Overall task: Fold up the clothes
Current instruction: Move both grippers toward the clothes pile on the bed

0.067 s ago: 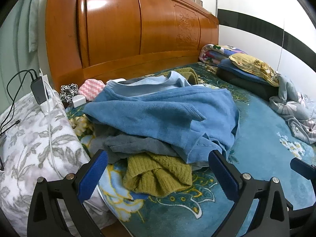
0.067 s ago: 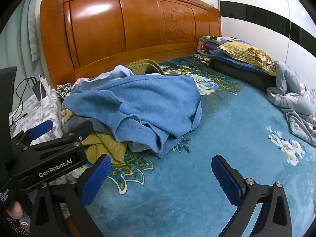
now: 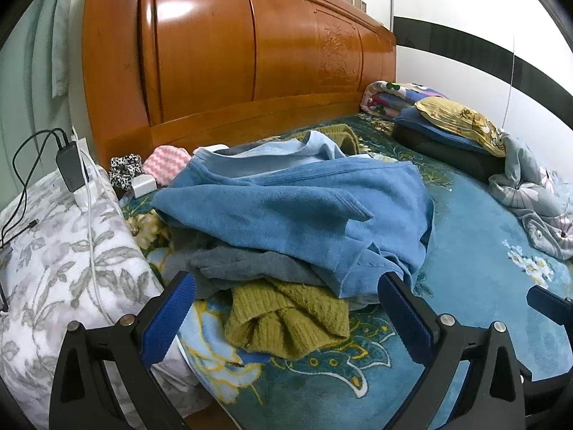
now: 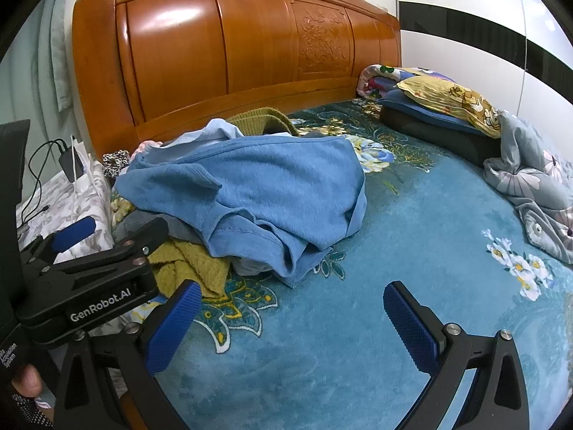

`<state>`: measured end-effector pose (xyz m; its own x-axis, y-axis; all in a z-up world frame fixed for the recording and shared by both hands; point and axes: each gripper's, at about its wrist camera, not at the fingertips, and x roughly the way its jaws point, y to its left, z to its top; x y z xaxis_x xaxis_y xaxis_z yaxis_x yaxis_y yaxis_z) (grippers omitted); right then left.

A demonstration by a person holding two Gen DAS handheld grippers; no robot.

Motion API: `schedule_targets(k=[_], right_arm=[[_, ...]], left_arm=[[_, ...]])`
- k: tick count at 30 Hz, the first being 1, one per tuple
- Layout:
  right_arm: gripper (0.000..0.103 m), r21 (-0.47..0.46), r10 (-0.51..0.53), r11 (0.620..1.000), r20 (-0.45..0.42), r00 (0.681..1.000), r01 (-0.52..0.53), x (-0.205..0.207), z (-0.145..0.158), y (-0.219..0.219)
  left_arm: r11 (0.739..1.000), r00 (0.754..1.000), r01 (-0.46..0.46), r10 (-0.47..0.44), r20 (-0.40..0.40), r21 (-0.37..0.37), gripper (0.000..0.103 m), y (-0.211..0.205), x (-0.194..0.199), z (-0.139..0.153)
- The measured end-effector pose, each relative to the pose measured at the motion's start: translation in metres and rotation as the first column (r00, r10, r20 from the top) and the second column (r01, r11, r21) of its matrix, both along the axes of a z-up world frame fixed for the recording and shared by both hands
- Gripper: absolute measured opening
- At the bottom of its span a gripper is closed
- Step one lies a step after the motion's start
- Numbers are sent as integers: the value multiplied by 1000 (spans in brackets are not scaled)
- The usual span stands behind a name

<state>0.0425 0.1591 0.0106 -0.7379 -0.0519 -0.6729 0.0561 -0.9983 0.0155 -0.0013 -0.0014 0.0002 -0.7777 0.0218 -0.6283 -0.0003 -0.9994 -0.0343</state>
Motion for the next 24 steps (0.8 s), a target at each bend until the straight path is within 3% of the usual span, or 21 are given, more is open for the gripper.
schedule_targets(k=[5,9,13,19,24], right_arm=[[103,0,1,1000,-6,1000,-1,-1,1,-1],[103,0,1,1000,-11,1000,-1,-1,2,-2],[103,0,2,1000,-16,1000,-2,-2,3,-3],[103,-11,11,1000,-35,999,-11,1,10,-6],[103,-13,26,1000,-61,998,-27,3,21,-10]], left_arm=[[1000,1000,-5,5,-8,-17,102,-1,-2,-1],[1000,1000,-7,7,-22,11,102,-4,1,0],[999,999,-15,14,-36,-30,102,-2,3,2],[1000,999,-5,5,-44,-5,102,-9,5,10],[1000,997,-4,2,-83,-27,102,-11,11,24]])
